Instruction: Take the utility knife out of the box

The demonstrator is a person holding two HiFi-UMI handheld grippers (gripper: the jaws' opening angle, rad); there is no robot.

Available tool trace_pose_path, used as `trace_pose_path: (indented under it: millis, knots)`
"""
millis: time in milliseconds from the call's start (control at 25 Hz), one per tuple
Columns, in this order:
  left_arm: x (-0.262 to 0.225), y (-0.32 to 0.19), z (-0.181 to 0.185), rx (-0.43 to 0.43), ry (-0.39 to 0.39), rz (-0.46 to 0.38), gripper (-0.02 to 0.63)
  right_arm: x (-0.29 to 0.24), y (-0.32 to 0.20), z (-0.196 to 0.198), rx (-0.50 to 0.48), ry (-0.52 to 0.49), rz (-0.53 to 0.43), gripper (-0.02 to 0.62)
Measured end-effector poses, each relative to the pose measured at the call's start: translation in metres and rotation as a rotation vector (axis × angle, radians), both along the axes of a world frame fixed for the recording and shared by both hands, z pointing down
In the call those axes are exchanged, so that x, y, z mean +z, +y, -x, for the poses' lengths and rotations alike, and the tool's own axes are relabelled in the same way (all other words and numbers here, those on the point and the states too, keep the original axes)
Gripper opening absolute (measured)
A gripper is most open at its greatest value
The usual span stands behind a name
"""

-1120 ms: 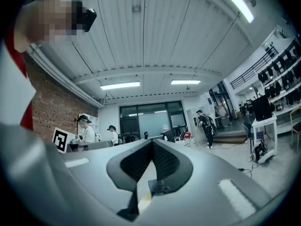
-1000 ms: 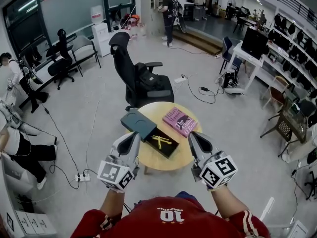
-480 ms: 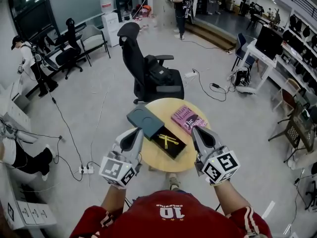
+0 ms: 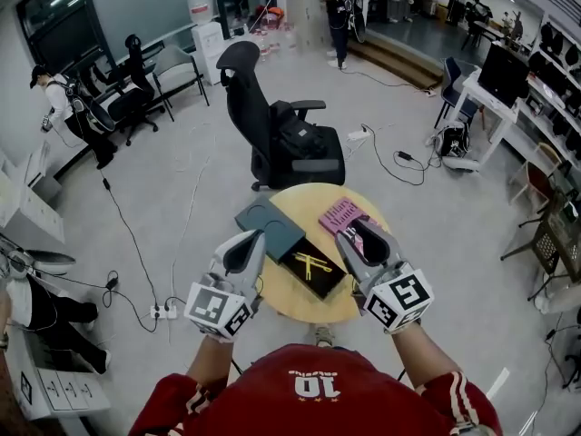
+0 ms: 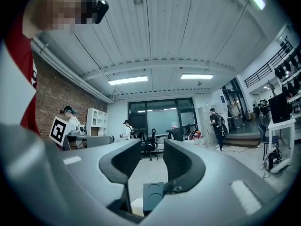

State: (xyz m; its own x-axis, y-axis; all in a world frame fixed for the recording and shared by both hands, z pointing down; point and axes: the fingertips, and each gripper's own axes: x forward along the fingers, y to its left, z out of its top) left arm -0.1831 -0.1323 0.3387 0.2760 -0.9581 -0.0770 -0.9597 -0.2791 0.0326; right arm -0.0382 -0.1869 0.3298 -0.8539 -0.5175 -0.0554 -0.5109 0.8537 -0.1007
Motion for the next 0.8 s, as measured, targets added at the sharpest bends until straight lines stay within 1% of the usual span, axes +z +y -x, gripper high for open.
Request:
trace_pose_path:
  millis: [160,320,560,800]
  knots:
    - [0.002,-0.008,0.003,-0.007,0.0,0.003,0.003,0.013,-0.015,0.004,0.005,0.016,0.002,0.135]
    - [0.01,-0.017,0.007,-0.013,0.004,0.016,0.003,0.049,-0.033,0.013,0.001,0.058,0.037,0.135]
    - [0.027,-0.023,0.009,-0.013,0.01,0.049,0.003,0.133,-0.049,0.027,-0.013,0.163,0.155,0.138]
    - [0.042,-0.027,0.012,-0.018,0.011,0.076,0.003,0.238,-0.06,0.043,-0.026,0.322,0.277,0.144]
